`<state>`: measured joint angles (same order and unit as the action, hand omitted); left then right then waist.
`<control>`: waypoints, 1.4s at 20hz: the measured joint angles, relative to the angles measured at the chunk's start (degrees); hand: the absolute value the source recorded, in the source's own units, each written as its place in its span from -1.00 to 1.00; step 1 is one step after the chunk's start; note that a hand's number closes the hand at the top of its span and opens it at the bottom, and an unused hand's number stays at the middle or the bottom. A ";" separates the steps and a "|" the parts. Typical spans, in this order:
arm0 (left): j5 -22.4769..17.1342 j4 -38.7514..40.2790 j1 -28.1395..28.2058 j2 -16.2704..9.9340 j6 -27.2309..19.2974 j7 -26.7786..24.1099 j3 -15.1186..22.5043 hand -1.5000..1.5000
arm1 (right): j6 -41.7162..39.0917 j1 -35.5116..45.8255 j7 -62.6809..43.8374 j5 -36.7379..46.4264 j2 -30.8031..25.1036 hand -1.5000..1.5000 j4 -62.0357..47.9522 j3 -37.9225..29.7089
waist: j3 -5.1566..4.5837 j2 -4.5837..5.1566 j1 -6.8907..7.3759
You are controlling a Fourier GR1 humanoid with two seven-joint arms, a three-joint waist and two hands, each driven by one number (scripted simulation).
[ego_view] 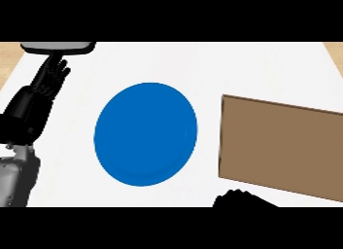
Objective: Pick the bell pepper from the tray and place it in the plate
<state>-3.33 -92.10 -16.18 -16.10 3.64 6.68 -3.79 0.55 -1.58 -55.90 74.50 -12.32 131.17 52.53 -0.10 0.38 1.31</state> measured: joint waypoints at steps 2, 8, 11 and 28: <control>0.02 0.02 0.02 -0.07 0.35 -0.24 0.11 0.00 | 1.09 1.42 -0.94 -2.66 -0.76 1.00 -0.48 0.41 | -0.02 0.14 0.50; 0.10 0.25 -1.92 0.27 0.43 0.56 0.64 0.00 | 3.92 3.70 -2.40 -9.32 -1.86 1.00 -1.71 0.85 | -0.06 0.61 1.69; 0.40 -0.20 -1.90 0.60 0.40 0.73 1.26 0.00 | 4.59 3.91 -2.74 -11.26 -1.97 1.00 -2.06 0.74 | -0.09 0.77 2.39; 0.38 1.07 -4.35 1.30 1.19 0.56 2.15 0.00 | 17.51 27.35 -1.11 -21.56 11.08 -1.00 -43.58 -15.41 | 0.13 1.53 5.07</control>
<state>-2.96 -91.03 -20.53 -14.79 4.83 7.24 -1.64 18.06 25.78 -57.01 52.94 -1.24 87.60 37.12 0.03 1.91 6.38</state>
